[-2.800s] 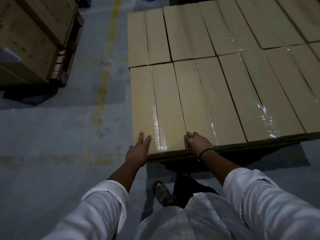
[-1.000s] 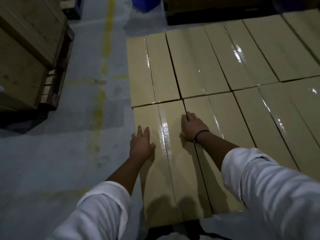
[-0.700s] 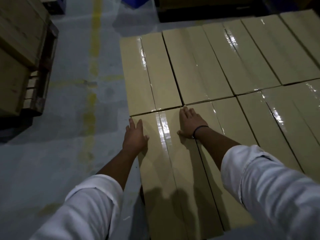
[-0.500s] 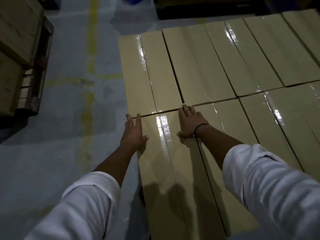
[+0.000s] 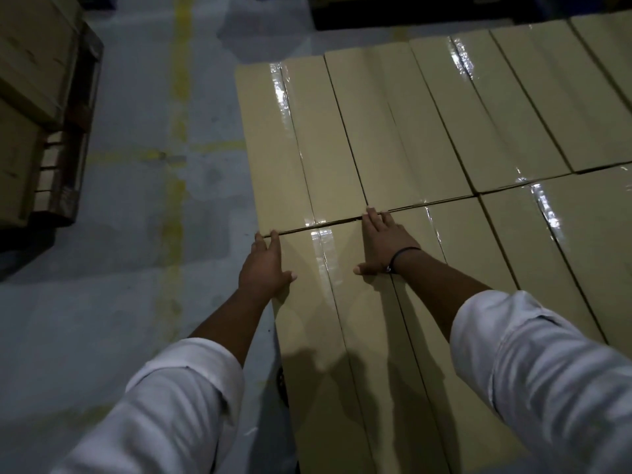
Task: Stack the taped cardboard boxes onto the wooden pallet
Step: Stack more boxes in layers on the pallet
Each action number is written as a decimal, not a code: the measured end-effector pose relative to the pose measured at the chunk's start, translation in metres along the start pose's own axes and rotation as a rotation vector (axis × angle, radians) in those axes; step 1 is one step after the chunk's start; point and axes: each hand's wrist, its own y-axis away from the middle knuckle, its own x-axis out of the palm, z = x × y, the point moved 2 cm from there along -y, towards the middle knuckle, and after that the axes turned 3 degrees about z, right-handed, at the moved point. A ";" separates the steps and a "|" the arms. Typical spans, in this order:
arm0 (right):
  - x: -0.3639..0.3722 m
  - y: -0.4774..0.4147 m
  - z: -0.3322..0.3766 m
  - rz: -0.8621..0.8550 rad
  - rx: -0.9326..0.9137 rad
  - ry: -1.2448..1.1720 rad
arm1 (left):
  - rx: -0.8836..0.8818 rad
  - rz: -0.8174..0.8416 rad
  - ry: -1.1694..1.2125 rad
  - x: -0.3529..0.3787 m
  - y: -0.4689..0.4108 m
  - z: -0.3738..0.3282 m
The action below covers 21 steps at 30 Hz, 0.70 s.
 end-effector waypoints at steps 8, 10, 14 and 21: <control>-0.003 0.001 0.005 0.023 0.036 -0.005 | -0.020 0.010 -0.122 0.001 0.000 -0.006; -0.002 0.005 0.007 0.022 0.050 -0.006 | -0.027 0.003 -0.176 0.001 0.003 -0.010; 0.009 0.016 0.009 0.009 0.068 -0.017 | -0.004 -0.007 -0.258 0.005 0.017 -0.013; 0.059 0.061 0.011 -0.038 0.073 -0.086 | 0.131 -0.055 -0.253 0.062 0.078 -0.032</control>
